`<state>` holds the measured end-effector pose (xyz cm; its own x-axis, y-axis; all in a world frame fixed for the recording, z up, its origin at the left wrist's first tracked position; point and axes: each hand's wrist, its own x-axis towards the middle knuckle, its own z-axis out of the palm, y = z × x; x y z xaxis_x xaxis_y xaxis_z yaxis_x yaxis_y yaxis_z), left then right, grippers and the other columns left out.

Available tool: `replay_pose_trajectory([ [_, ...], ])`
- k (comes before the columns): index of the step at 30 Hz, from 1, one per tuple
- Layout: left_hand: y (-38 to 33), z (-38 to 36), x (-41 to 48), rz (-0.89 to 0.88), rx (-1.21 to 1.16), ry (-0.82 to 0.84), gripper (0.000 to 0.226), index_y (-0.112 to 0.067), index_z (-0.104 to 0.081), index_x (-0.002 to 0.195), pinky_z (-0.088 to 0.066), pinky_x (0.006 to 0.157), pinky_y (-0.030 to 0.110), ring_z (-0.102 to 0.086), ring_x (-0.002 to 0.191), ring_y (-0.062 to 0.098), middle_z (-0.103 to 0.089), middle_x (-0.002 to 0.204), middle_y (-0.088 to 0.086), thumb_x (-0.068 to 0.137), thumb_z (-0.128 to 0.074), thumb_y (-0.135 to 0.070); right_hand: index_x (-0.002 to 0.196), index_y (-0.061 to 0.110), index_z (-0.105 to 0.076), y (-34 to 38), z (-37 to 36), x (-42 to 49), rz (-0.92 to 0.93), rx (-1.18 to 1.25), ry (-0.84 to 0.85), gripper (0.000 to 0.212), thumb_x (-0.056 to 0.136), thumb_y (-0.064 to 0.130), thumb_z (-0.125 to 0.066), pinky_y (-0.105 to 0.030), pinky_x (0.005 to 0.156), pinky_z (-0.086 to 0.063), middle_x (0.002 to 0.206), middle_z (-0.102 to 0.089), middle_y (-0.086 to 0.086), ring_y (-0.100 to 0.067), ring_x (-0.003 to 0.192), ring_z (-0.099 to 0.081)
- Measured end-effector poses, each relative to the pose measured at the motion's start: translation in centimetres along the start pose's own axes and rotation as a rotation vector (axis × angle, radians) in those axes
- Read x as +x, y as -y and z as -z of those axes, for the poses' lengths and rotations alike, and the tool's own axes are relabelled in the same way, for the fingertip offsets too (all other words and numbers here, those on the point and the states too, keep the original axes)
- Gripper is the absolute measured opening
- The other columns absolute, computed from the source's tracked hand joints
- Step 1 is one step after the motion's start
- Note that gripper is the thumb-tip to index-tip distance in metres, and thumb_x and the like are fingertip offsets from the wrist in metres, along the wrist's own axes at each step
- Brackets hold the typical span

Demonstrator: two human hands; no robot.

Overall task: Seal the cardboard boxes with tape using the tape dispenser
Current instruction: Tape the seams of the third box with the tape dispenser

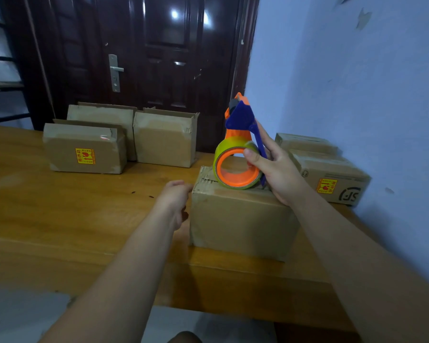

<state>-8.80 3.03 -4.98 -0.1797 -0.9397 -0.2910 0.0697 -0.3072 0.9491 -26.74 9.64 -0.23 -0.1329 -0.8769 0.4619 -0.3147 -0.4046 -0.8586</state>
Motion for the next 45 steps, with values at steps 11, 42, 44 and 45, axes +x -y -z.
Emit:
replay_pose_trajectory([
  [11, 2.5, -1.8, -2.7, -0.556, 0.174, 0.003, 0.052, -0.019, -0.033, 0.146, -0.026, 0.109, 0.028, -0.032, 0.137, 0.012, -0.037, 0.149, -0.004, 0.098, -0.044, -0.036, 0.150, 0.031, -0.026, 0.1, -0.2, -0.1, -0.029, 0.006, -0.017, 0.077, 0.082, 0.030, -0.063, -0.015, 0.078, -0.049, 0.137, -0.051, 0.004, -0.002, 0.108, -0.058],
  [42, -0.1, -0.2, -3.4, -0.913, 1.276, 0.081, 0.063, -0.014, -0.022, 0.149, -0.017, 0.114, 0.028, -0.016, 0.144, 0.014, -0.024, 0.155, 0.004, 0.098, -0.024, -0.051, 0.135, 0.049, -0.041, 4.8, 2.6, 1.4, -0.057, -0.538, 0.247, 0.066, 0.075, 0.043, -0.069, -0.025, 0.102, -0.041, 0.129, -0.057, 0.012, -0.006, 0.116, -0.055],
  [44, -0.2, -0.2, -3.5, -0.907, 1.284, 0.085, 0.062, -0.015, -0.023, 0.149, -0.018, 0.113, 0.029, -0.017, 0.144, 0.014, -0.025, 0.155, 0.003, 0.098, -0.024, -0.050, 0.126, 0.057, -0.040, 5.4, 4.0, 0.9, -0.086, -0.642, 0.269, 0.062, 0.070, 0.050, -0.067, -0.031, 0.105, -0.041, 0.129, -0.058, 0.005, -0.013, 0.116, -0.056],
  [45, -0.2, -0.3, -3.6, -0.905, 1.286, 0.090, 0.061, -0.015, -0.023, 0.149, -0.018, 0.113, 0.029, -0.017, 0.143, 0.014, -0.026, 0.155, 0.004, 0.098, -0.024, -0.050, 0.123, 0.060, -0.040, 5.7, 4.7, 0.7, -0.105, -0.699, 0.279, 0.061, 0.068, 0.054, -0.066, -0.033, 0.104, -0.042, 0.128, -0.059, 0.003, -0.015, 0.115, -0.057],
])
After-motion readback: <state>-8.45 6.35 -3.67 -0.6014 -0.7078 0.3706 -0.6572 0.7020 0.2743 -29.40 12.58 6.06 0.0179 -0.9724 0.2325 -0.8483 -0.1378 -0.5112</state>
